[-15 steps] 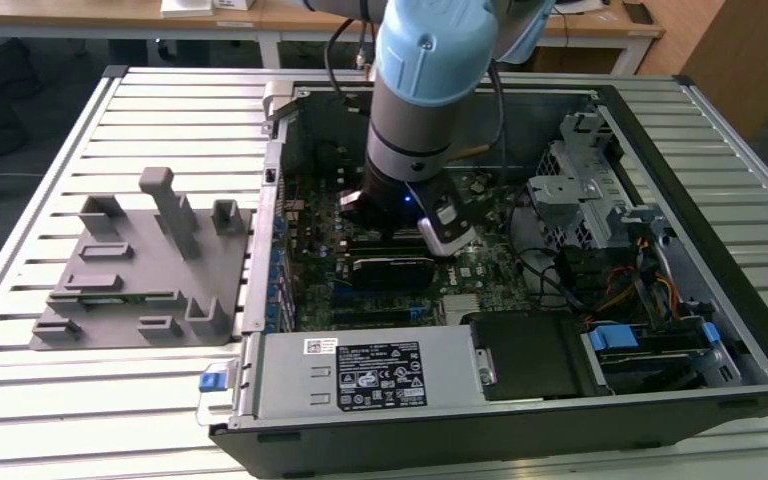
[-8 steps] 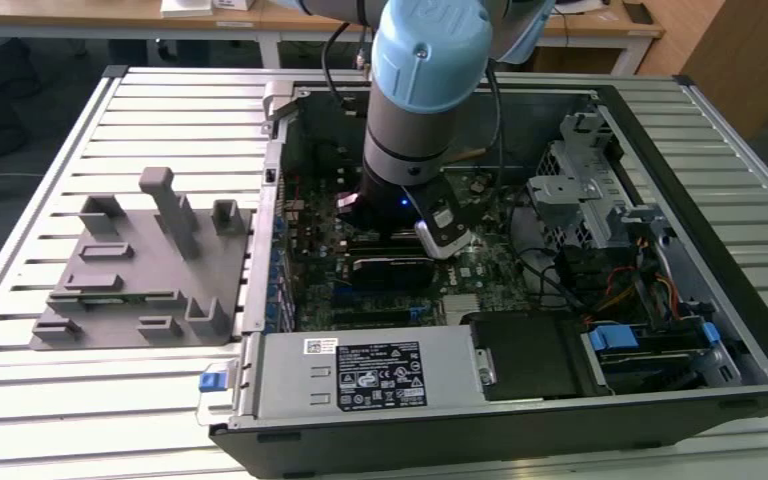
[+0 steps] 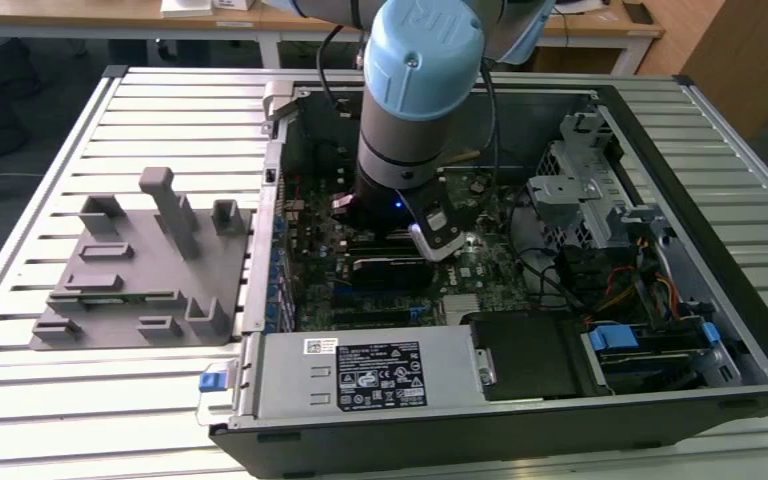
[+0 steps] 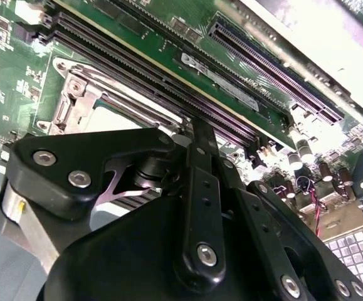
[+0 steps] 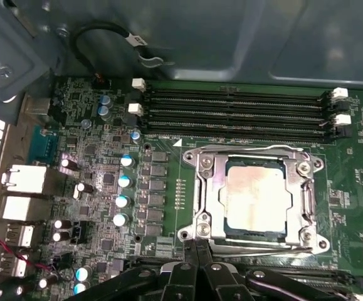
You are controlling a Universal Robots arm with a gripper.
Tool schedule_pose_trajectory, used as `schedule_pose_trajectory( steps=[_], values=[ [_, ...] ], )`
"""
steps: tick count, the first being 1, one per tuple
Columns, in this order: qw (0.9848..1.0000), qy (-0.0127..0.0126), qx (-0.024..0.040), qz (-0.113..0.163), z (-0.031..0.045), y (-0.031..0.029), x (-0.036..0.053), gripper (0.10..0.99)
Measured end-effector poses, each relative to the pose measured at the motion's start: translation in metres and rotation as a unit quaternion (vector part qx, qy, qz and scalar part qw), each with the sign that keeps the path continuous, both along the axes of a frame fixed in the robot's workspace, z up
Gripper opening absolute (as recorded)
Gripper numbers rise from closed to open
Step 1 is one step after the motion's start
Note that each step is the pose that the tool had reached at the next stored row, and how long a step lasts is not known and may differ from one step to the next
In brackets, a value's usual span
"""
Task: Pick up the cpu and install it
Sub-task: 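Install the second cpu locking lever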
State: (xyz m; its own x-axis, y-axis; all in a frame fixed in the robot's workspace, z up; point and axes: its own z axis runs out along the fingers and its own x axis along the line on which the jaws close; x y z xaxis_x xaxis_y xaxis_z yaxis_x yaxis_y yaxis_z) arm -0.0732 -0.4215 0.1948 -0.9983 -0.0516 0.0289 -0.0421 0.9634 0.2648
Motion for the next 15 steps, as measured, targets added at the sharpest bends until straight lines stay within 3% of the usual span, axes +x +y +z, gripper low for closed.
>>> schedule_pose_trajectory(
  steps=[8, 15],
  values=[
    [0.9999, -0.0001, 0.0169, 0.000, -0.0045, 0.0000, -0.0016, 0.106],
    [0.9997, 0.0000, 0.0229, 0.000, -0.0061, 0.0003, -0.0045, 0.106]
  ],
)
